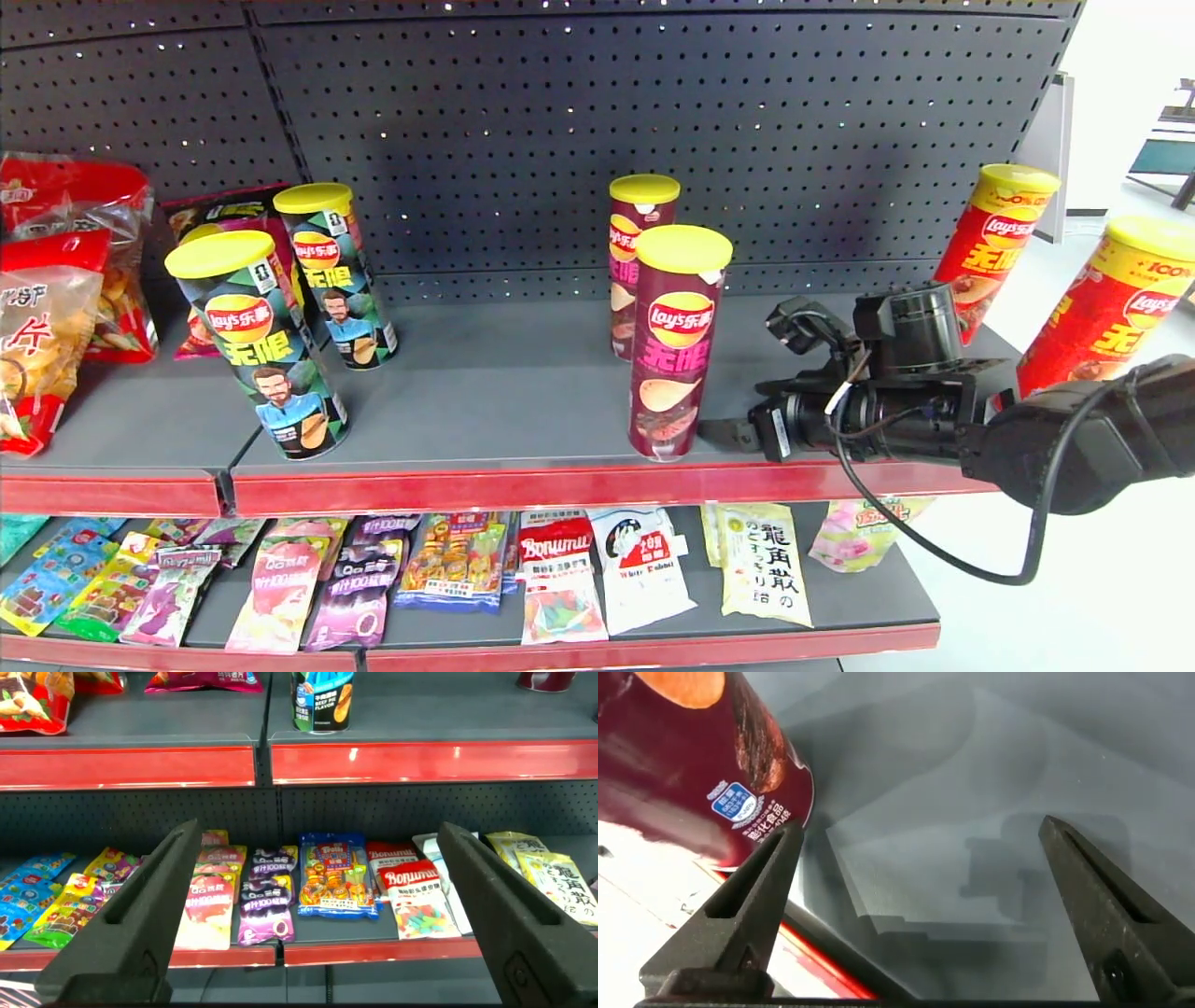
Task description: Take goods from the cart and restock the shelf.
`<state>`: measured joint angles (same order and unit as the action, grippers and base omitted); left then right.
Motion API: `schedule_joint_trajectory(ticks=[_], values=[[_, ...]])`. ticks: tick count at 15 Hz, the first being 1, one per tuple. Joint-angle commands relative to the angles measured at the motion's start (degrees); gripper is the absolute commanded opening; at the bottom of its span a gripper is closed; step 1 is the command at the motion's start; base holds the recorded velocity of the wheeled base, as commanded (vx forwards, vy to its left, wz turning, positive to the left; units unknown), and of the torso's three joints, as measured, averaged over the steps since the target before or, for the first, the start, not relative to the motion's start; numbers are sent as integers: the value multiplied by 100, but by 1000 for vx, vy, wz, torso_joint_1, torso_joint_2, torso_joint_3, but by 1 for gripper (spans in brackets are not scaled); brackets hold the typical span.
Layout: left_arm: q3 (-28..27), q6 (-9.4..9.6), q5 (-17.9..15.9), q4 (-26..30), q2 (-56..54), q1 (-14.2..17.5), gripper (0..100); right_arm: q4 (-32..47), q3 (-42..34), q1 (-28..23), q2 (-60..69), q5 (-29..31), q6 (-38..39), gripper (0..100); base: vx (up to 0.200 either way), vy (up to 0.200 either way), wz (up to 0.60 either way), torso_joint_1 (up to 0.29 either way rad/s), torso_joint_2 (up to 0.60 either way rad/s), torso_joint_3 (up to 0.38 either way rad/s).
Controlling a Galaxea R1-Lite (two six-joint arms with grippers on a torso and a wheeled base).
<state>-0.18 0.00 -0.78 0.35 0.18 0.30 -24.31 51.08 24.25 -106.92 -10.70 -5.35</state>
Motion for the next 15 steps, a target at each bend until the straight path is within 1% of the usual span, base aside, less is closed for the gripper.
schedule_joint_trajectory(ticks=[1,8,11,15], values=[[1,0,-1,0,8,5,100,-13,60,10,-57,-2,-1,100,0,0,0,0,0,0],[1,0,-1,0,8,5,100,-13,210,19,-127,7,-71,100,0,0,0,0,0,0],[1,0,-1,0,8,5,100,-21,245,159,-153,314,-62,100,0,0,0,0,0,0],[1,0,-1,0,8,5,100,-21,271,186,-153,306,-62,100,0,0,0,0,0,0]])
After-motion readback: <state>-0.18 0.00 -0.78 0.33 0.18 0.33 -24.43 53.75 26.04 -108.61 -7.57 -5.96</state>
